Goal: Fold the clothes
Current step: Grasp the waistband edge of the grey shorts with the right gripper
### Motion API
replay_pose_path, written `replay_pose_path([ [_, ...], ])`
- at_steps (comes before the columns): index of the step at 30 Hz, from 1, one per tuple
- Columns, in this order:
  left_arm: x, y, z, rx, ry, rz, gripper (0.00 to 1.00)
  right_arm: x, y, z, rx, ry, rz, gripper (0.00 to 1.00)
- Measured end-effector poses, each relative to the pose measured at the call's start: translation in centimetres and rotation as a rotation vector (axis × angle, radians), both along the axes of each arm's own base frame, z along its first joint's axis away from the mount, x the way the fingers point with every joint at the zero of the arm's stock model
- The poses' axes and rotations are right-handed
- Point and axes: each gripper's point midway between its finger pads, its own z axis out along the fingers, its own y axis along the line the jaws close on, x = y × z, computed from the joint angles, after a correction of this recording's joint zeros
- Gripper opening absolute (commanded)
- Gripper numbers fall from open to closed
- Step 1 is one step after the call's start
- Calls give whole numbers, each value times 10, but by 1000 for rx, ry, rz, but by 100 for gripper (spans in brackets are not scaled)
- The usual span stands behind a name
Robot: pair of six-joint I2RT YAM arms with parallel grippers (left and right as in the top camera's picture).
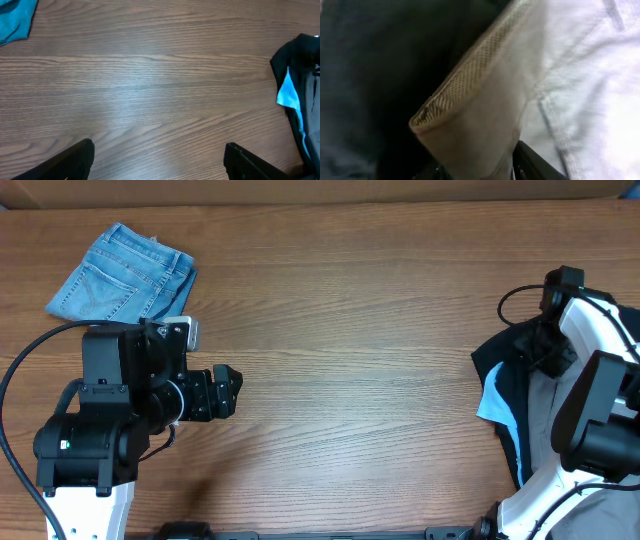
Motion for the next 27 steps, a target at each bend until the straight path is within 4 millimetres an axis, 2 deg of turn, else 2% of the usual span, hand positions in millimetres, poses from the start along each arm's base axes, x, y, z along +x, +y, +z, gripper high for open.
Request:
replay_pose_path([
  [2, 0, 0, 0, 0, -2, 0, 86, 2, 3, -1, 25, -3, 32, 61],
  [10, 2, 0, 2, 0, -12, 0, 86, 11, -3, 1, -9, -29, 67, 65],
  [13, 3, 0, 2, 0, -13, 0, 86, 15, -8, 2, -32, -46, 68, 60],
  [16, 3, 0, 2, 0, -15, 0, 87, 18, -10, 3, -44, -57, 71, 43],
  [17, 3, 0, 2, 0, -15, 0, 87, 18, -10, 3, -47, -54, 76, 41],
  [24, 4, 0, 3, 0, -19, 0, 87, 15, -11, 3, -53, -40, 74, 36],
  [27, 4, 0, 3, 0, -19, 0, 87, 12, -10, 5, -46, -25, 73, 29],
])
